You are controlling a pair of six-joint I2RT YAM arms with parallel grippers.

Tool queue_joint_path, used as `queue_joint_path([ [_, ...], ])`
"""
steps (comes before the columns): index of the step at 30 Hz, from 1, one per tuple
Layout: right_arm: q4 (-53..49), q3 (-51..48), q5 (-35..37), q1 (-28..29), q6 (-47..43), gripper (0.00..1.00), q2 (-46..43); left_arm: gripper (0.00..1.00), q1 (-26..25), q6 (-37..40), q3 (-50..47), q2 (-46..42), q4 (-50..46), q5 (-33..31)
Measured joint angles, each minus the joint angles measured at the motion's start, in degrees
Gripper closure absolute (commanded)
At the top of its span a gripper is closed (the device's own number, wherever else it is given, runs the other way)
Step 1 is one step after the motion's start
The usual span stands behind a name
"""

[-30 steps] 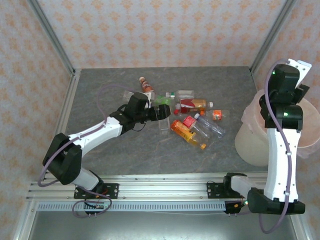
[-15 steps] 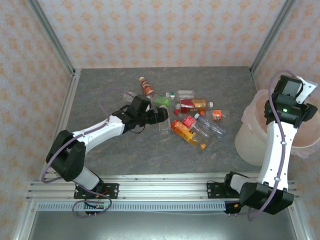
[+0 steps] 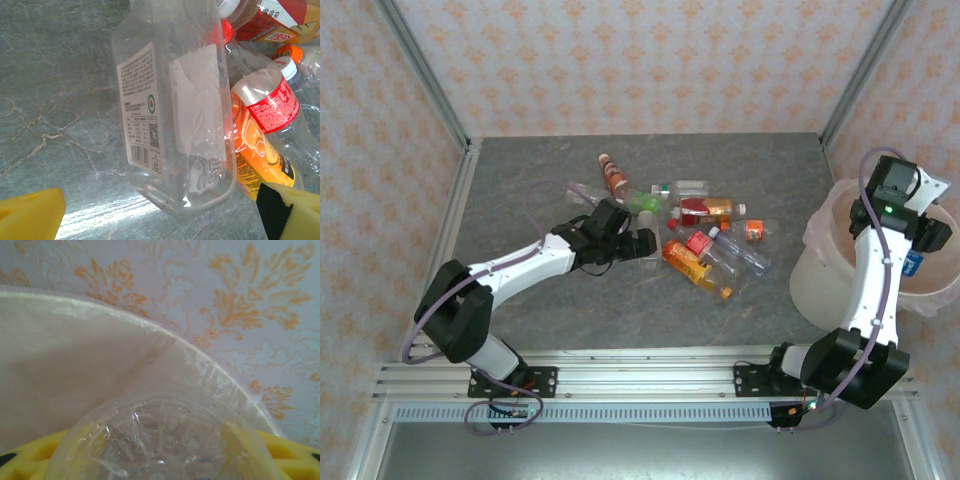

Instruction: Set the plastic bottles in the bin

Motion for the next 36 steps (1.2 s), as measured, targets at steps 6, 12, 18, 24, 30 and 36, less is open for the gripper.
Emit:
queue_joint_path([
  [6,0.46,-3.30,2.10,0.00,1.51,0.23,-0.02,0.00,-2.97,2.29,4.39,2.97,-1.84,-1.97],
  [12,0.79,-3.39,3.43,0.02,2.21,0.18,-0.13,0.00,-5.38,3.87,6.10,3.98,-4.48,-6.01],
  [18,-0.50,-1.99,0.79,0.37,4.79,0.14,-1.60,0.00,-6.05,4.85,6.75,5.01,-5.95,-8.81],
  [24,-1.92,0.57,-9.62,3.15,10.32,0.01,-10.67,0.00,-6.49,4.83,7.08,7.02,-6.69,-10.82],
  [30,-0.57,1.20,-22.62,5.14,16.85,0.01,-18.10,0.00,-7.10,4.90,8.26,8.70,-7.08,-11.80],
  [36,1.22,1.09,-33.57,5.70,21.88,0.01,-18.27,0.00,-8.24,5.84,11.74,11.06,-7.13,-11.69],
])
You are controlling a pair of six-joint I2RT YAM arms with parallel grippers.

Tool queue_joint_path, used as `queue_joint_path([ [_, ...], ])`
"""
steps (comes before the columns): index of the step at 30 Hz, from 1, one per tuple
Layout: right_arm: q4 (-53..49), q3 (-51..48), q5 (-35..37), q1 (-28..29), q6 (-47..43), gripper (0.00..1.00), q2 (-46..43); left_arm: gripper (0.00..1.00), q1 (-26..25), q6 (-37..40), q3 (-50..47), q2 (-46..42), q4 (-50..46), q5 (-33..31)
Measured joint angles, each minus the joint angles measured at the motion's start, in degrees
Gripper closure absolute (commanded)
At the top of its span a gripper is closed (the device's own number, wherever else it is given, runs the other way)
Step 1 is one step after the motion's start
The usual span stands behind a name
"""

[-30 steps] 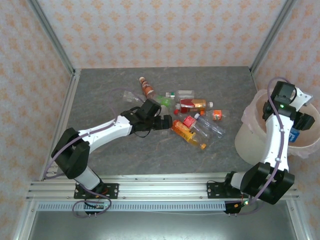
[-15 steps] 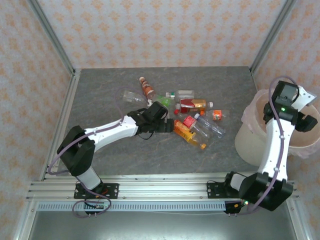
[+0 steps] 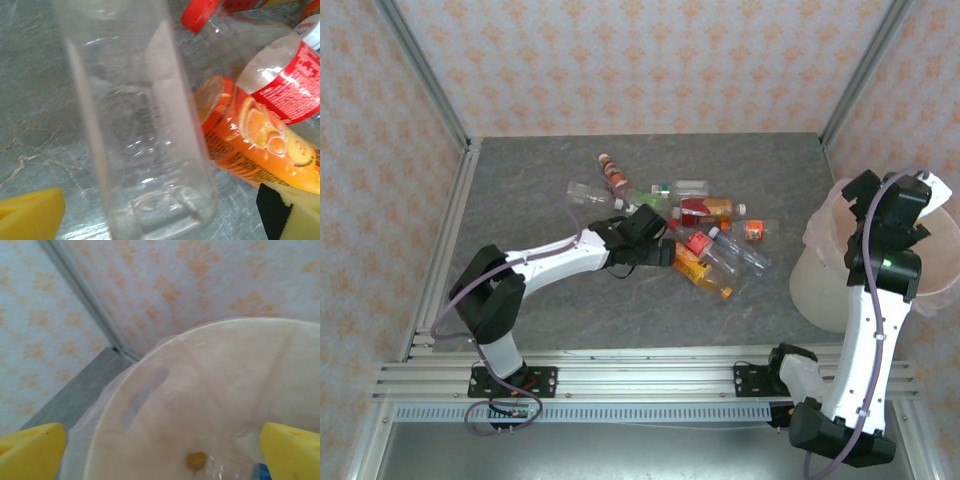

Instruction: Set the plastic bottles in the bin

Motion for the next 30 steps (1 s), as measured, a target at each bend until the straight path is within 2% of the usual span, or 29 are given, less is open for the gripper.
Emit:
queue_joint_path([
  [3,0.50,-0.52,-4.85,0.11,1.92,0.01,-0.22,0.00,-0.17,0.17,1.99,1.64,-0.35,-0.28],
  [8,4.44,-2.91,-21.03,1.31,5.77,0.01,-2.12,0.04,-1.29,0.57,7.41,5.64,-4.92,-5.03],
  [11,7.21,-5.42,-27.17,4.00,8.55,0.01,-2.91,0.05,-2.56,0.57,8.52,6.67,-6.71,-7.76],
  [19,10.80,-9.11,-31.47,12.98,10.51,0.01,-3.17,0.17,-3.41,0.33,8.92,8.00,-9.25,-10.10],
  [30,13.60,-9.97,-30.56,20.22,11.34,0.01,-0.48,0.29,-3.41,0.39,8.94,9.11,-9.62,-12.09],
])
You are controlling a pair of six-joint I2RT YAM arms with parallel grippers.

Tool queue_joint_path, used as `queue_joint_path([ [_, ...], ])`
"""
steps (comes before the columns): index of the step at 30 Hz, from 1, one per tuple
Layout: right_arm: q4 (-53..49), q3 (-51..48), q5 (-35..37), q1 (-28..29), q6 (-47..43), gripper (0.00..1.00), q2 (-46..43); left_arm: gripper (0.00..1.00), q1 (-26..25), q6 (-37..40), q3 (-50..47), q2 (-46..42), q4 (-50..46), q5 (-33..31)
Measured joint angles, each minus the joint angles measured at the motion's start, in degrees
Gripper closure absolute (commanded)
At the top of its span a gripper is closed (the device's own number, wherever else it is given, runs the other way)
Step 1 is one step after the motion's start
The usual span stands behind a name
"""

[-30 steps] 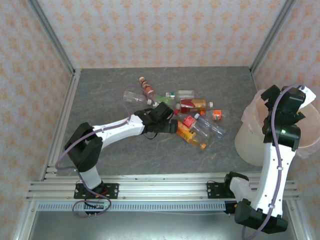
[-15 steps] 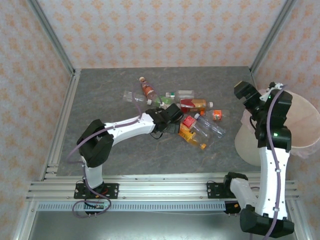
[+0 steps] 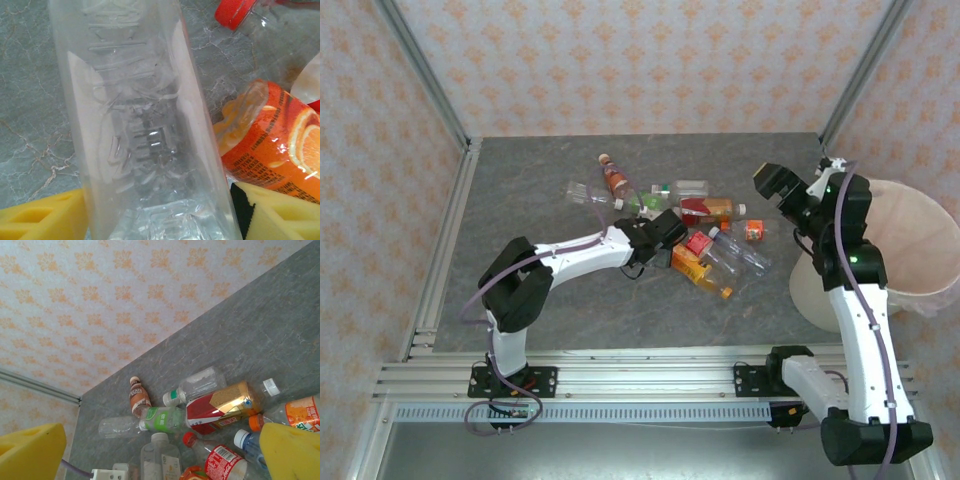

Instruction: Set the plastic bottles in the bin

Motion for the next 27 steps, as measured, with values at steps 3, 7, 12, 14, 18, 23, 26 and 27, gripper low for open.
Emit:
queue_joint_path([
  [3,0.31,0.00,0.72,1.25,-0.02,0.01,0.28,0.32,0.00,0.04,-0.02,1.38,-0.04,-0.04],
  [7,0.79,0.00,1.25,2.05,-0.02,0.01,0.28,0.37,0.00,0.11,-0.20,1.95,-0.02,-0.57],
  [12,1.40,-0.15,1.25,2.27,0.00,0.01,0.33,0.45,0.00,0.33,-1.42,1.29,0.96,-1.29],
  [14,1.53,-0.37,1.25,2.29,0.00,0.01,0.33,0.47,0.00,0.92,-2.62,0.22,1.75,-1.27],
  [18,1.77,-0.81,1.22,2.29,-0.02,0.01,0.33,0.49,0.00,2.54,-5.77,-4.28,3.54,-1.20],
  [23,2.67,-1.60,0.39,2.29,-0.02,0.01,0.33,0.51,0.83,3.89,-8.17,-12.52,6.86,1.55],
  [26,3.87,-2.40,-0.81,2.29,-0.02,0.01,0.33,0.53,2.89,5.07,-9.92,-17.99,10.43,4.87],
  [27,4.39,-2.69,-1.42,2.29,-0.02,0.01,0.33,0.54,3.89,5.44,-10.62,-19.78,11.67,6.45],
])
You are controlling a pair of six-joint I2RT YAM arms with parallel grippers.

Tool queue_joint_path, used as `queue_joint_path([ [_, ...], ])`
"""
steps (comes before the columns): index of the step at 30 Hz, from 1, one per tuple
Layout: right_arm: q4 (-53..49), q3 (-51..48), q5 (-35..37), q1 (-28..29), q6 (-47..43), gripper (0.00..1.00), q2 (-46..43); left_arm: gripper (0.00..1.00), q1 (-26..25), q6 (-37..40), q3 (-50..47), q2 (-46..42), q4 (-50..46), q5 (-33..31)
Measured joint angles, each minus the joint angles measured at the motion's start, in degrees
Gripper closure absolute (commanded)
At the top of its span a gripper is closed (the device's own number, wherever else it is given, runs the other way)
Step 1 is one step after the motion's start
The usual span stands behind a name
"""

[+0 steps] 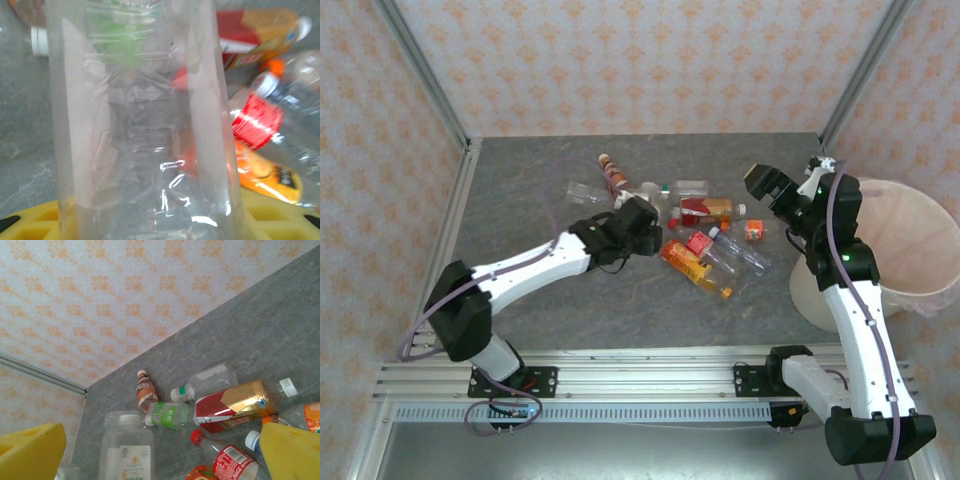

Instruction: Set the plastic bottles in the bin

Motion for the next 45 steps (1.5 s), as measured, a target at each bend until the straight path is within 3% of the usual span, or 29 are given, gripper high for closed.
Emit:
queue_joint_path([
  [10,5.25,-1.31,-6.80,0.50,-0.02,0.01,-0.02,0.57,14.29,0.72,-10.51,-12.31,11.41,18.82],
  [18,9.16,-1.36,-8.31,4.04,0.00,0.01,0.87,0.58,22.40,-2.27,-14.29,-17.99,19.82,34.45],
  [24,12.70,-0.22,-10.88,10.71,0.07,0.01,6.99,0.58,22.71,-6.36,-14.67,-18.25,28.50,43.82],
  [31,18.88,3.04,-19.76,14.97,4.94,0.01,15.96,0.60,22.71,-14.12,-14.95,-17.11,41.46,52.00],
  [38,25.99,5.05,-24.22,15.85,11.43,0.01,17.40,0.60,22.01,-20.59,-14.97,-14.47,49.13,55.63],
  [45,31.15,5.99,-25.57,15.96,18.45,0.01,21.66,0.59,16.22,-24.00,-14.69,-13.44,53.86,56.46],
])
